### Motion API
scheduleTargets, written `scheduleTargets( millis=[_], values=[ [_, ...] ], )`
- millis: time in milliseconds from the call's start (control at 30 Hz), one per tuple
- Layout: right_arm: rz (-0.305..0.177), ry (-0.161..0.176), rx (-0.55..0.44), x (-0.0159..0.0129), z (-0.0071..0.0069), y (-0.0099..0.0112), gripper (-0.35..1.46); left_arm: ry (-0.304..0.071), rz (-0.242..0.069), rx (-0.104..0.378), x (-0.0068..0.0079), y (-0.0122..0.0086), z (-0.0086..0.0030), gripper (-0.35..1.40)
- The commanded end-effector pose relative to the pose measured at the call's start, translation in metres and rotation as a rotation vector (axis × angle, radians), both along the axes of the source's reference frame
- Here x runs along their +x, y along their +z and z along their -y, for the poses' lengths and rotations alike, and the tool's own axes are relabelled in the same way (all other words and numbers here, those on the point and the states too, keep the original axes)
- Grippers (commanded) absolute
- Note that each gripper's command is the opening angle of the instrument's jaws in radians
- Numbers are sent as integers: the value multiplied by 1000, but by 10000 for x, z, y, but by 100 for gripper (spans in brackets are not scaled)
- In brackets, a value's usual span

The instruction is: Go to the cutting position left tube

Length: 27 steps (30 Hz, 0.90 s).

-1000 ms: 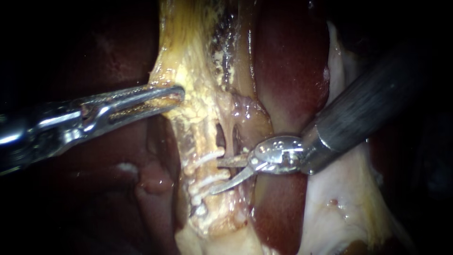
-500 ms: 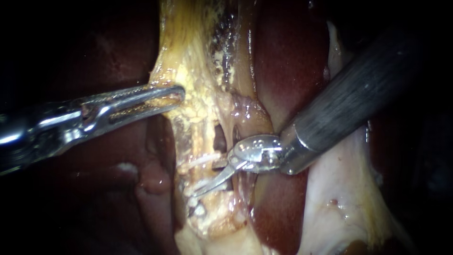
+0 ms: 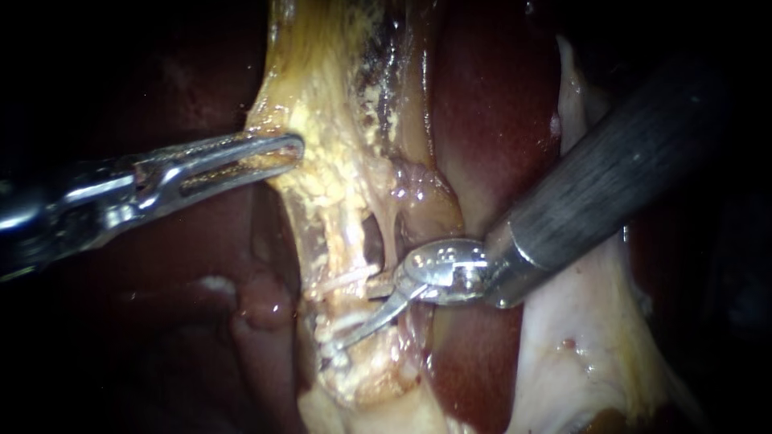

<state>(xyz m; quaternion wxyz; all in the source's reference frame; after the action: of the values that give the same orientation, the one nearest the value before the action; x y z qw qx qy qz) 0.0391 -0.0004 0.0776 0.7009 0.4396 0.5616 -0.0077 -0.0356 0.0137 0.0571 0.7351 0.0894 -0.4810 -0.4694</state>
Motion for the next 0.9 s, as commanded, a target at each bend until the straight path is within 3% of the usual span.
scheduleTargets(
  millis=[33, 400, 667, 900],
  values=[
    [0, 0, 0, 2, 1, 0, 124, 0, 0, 0, 0, 0, 0, -35],
    [-44, 0, 11, 25, 14, -1, 123, -4, -3, -1, -8, 2, 0, -35],
    [-9, -7, 120, 42, 20, 2, 121, -7, -5, -2, -14, 4, 2, -35],
    [13, -5, 149, 45, 17, 5, 118, -10, -7, -3, -15, 4, 2, -35]
  ],
)
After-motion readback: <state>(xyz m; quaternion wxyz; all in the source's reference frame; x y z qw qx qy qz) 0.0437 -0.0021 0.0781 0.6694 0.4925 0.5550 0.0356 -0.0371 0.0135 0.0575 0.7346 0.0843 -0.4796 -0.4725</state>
